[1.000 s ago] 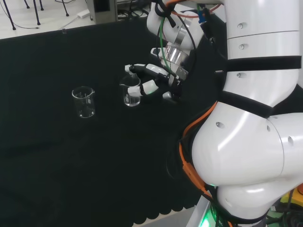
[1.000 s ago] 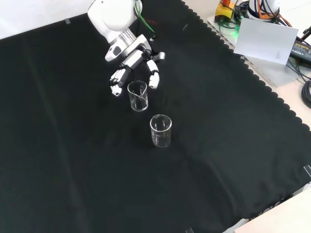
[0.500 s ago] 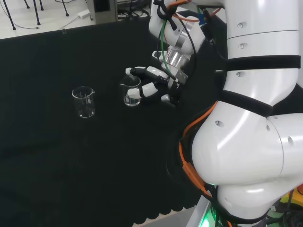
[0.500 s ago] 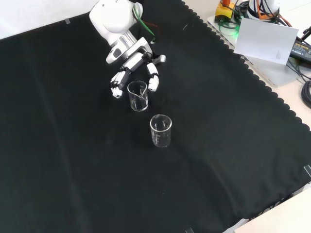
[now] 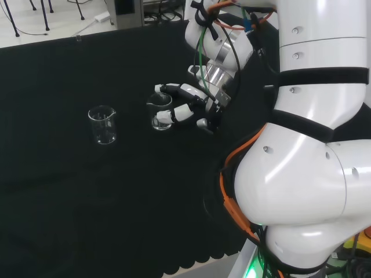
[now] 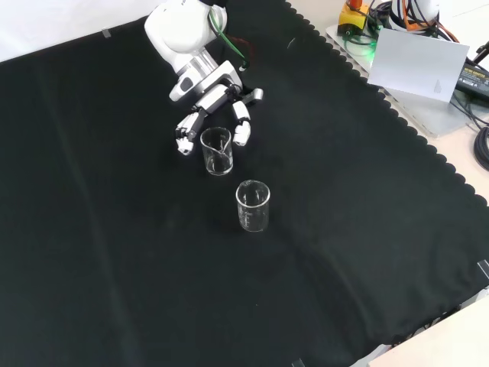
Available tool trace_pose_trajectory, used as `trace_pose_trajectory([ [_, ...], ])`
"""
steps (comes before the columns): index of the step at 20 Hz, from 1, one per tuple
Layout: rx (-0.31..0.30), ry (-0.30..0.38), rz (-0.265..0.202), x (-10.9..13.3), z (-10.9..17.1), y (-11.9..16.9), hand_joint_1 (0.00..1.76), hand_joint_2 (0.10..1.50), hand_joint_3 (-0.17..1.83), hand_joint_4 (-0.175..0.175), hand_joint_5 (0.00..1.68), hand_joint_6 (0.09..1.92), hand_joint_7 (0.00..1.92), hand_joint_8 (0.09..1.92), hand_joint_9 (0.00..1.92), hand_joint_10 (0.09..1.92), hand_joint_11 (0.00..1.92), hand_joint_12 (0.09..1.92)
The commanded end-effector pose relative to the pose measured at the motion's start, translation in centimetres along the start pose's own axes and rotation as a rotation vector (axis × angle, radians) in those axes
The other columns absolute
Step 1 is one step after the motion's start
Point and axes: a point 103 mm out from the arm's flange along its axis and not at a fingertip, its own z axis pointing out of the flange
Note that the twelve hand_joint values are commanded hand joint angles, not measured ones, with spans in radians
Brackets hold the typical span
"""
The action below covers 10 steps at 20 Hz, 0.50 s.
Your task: Pick up the beaker on the right.
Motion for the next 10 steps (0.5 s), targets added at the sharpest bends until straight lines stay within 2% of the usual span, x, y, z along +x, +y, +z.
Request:
trace_pose_trajectory([
  [1,-0.032,0.031,0.007,-0.6,0.26,0.44,0.97,0.47,0.63,0.006,0.35,0.09,0.21,0.5,0.3,0.59,0.0,1.09],
  [6,-0.037,0.043,0.0,-0.6,0.46,0.69,0.97,0.46,0.63,0.005,0.36,0.09,0.22,0.49,0.3,0.59,0.0,1.09],
  [10,-0.009,0.029,-0.018,-0.3,1.21,0.85,0.97,0.46,0.64,0.004,0.38,0.09,0.23,0.49,0.3,0.59,0.0,1.09],
])
